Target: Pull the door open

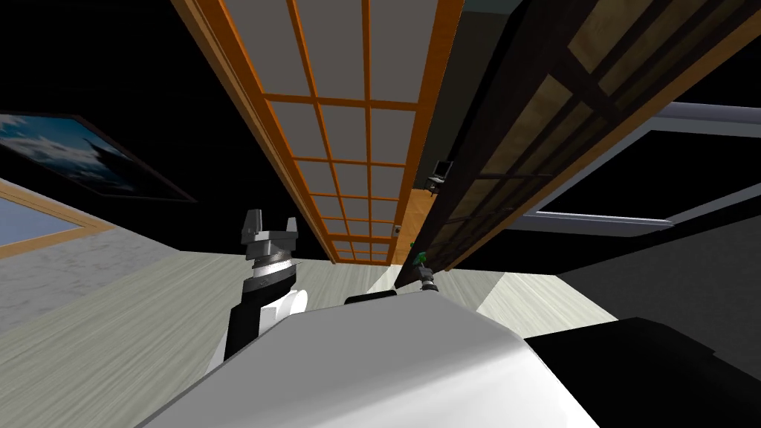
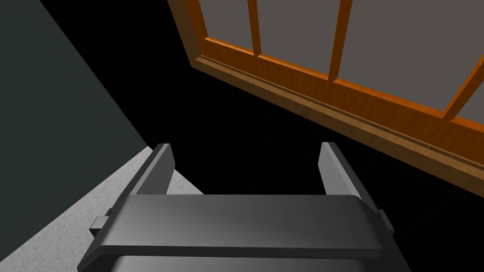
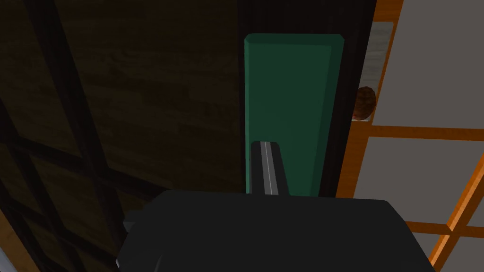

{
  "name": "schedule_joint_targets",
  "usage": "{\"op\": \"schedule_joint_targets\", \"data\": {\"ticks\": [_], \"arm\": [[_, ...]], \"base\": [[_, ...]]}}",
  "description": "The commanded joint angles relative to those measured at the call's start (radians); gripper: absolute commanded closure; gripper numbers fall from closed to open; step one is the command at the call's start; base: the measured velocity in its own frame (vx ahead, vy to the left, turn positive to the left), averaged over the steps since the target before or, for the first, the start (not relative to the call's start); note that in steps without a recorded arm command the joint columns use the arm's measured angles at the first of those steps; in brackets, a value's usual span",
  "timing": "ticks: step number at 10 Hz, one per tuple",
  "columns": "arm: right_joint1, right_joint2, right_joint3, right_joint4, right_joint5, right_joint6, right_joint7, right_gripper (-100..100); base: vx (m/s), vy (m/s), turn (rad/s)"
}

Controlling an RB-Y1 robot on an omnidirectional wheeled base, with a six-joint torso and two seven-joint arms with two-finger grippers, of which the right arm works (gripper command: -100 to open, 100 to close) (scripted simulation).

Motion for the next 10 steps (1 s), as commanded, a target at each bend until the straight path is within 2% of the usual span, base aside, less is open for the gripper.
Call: {"op": "schedule_joint_targets", "data": {"ticks": [1,2,7,9,10], "arm": [[0.013,0.003,0.013,-0.035,0.009,0.007,-0.007,-100],[0.007,-0.016,0.041,-0.047,0.028,-0.011,-0.021,-100],[-0.009,-0.061,0.122,-0.081,0.083,-0.065,-0.062,-100],[-0.015,-0.073,0.149,-0.093,0.101,-0.083,-0.076,-100],[-0.005,-0.064,0.142,-0.104,0.096,-0.071,-0.071,-100]], "base": [[-0.129,-0.083,0.047],[-0.201,-0.103,0.114],[-0.226,-0.088,0.141],[-0.268,-0.124,0.092],[-0.112,-0.067,0.031]]}}
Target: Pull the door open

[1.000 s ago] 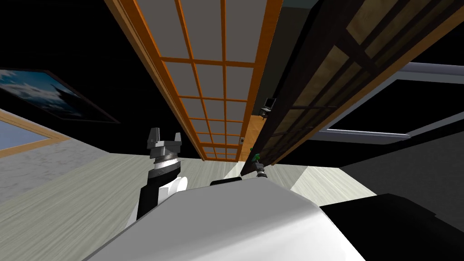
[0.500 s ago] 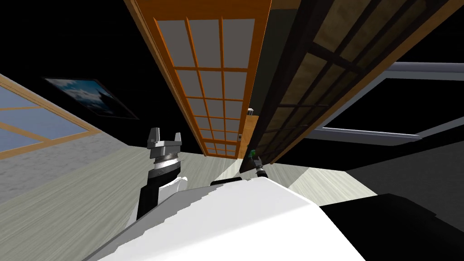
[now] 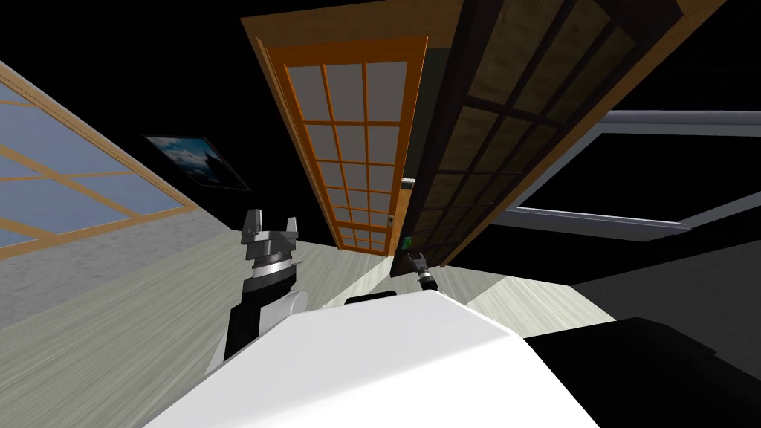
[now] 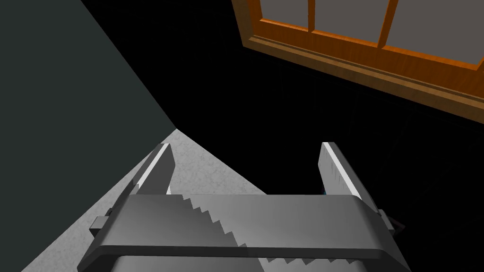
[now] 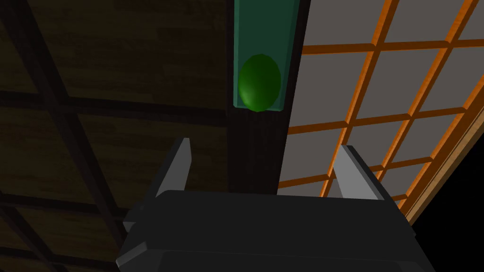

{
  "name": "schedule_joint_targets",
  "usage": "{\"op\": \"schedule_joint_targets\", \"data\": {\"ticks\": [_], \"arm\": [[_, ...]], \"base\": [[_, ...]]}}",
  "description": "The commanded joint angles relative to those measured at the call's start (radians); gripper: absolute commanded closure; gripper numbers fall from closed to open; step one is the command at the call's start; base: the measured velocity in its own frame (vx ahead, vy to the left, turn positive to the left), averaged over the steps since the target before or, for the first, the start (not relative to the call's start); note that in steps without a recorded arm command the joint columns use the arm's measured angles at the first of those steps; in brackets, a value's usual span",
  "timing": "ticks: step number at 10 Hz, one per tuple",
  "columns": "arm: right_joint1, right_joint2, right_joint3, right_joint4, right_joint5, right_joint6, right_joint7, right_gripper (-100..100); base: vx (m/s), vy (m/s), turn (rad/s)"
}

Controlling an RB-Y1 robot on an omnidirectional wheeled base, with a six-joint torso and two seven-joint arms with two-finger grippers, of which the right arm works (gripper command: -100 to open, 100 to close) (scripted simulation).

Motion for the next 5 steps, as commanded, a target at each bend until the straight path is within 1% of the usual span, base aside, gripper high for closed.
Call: {"op": "schedule_joint_targets", "data": {"ticks": [1,2,5], "arm": [[0.005,-0.012,-0.018,0.011,-0.01,-0.014,-0.005,-100],[0.006,-0.015,-0.022,0.014,-0.012,-0.017,-0.006,-100],[0.013,-0.035,-0.051,0.033,-0.028,-0.039,-0.014,-100]], "base": [[0.068,0.003,0.134],[0.191,0.037,0.135],[0.215,0.027,0.101]]}}
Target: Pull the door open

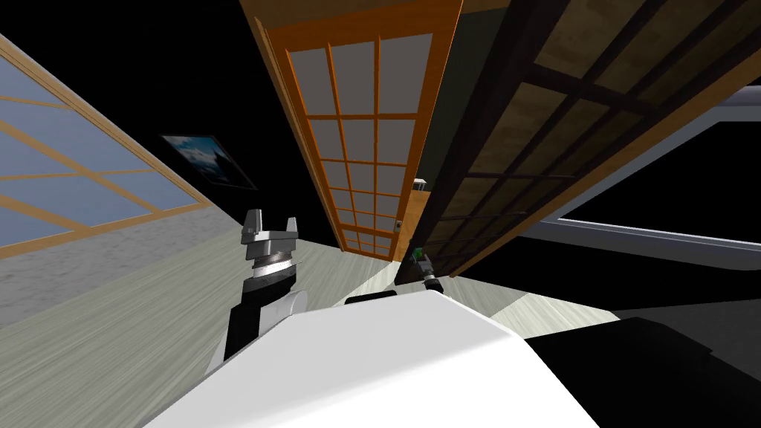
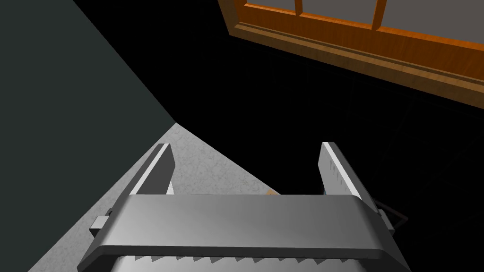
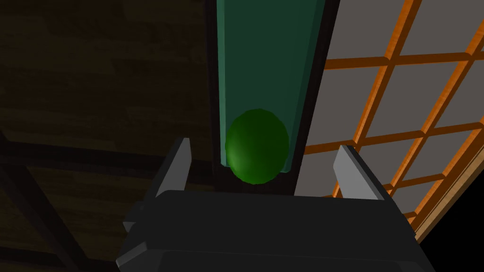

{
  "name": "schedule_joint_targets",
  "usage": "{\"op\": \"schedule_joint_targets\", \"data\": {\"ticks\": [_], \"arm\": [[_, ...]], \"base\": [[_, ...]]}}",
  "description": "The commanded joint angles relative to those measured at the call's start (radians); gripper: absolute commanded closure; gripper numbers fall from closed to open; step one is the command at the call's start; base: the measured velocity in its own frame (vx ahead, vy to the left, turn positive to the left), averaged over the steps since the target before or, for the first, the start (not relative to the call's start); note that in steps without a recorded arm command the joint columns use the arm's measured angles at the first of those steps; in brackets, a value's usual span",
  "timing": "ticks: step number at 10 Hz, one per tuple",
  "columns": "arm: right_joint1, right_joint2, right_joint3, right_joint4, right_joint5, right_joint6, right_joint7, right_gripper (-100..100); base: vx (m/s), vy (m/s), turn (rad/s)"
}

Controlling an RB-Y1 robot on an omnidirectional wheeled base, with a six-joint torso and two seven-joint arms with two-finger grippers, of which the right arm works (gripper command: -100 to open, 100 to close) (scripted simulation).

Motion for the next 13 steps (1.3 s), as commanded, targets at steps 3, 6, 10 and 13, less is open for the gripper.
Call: {"op": "schedule_joint_targets", "data": {"ticks": [3,6,10,13], "arm": [[0.0,0.0,0.0,0.0,0.0,0.0,0.0,100],[0.0,0.0,0.0,0.0,0.0,0.0,0.0,100],[-0.001,-0.004,0.025,0.0,-0.035,0.005,-0.066,100],[-0.004,-0.007,0.044,-0.001,-0.063,0.007,-0.118,100]], "base": [[0.02,0.0,-0.001],[-0.02,-0.006,0.004],[-0.043,-0.012,0.027],[-0.056,-0.017,0.031]]}}
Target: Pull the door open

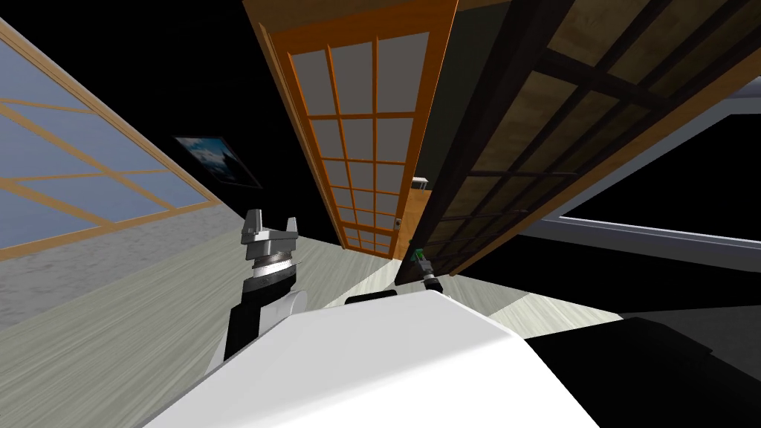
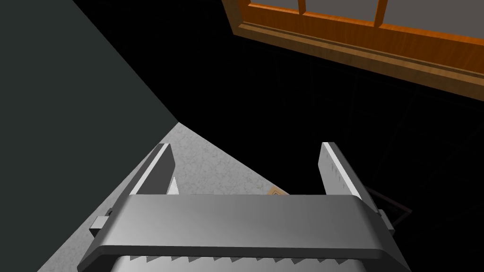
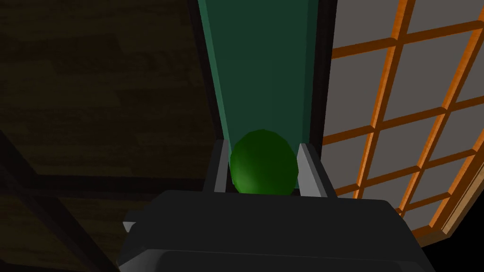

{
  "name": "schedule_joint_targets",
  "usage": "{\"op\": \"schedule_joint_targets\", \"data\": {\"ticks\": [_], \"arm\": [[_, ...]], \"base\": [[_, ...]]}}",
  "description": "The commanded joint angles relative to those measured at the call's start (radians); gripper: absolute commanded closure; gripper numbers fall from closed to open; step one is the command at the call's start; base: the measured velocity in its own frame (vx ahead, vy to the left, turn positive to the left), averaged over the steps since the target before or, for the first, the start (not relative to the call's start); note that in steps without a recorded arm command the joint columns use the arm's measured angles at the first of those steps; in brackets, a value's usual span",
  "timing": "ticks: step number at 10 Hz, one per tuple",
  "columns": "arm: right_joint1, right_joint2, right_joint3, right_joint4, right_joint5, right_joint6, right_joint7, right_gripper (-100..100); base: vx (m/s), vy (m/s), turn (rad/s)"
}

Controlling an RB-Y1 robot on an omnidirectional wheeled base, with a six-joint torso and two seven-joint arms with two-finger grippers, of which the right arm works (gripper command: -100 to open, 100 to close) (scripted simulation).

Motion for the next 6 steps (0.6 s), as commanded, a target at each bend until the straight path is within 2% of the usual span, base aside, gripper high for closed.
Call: {"op": "schedule_joint_targets", "data": {"ticks": [1,6], "arm": [[-0.005,0.0,0.016,0.002,-0.018,-0.006,-0.037,100],[-0.01,-0.007,0.065,-0.003,-0.088,-0.003,-0.17,100]], "base": [[-0.054,-0.016,0.031],[-0.057,-0.023,0.048]]}}
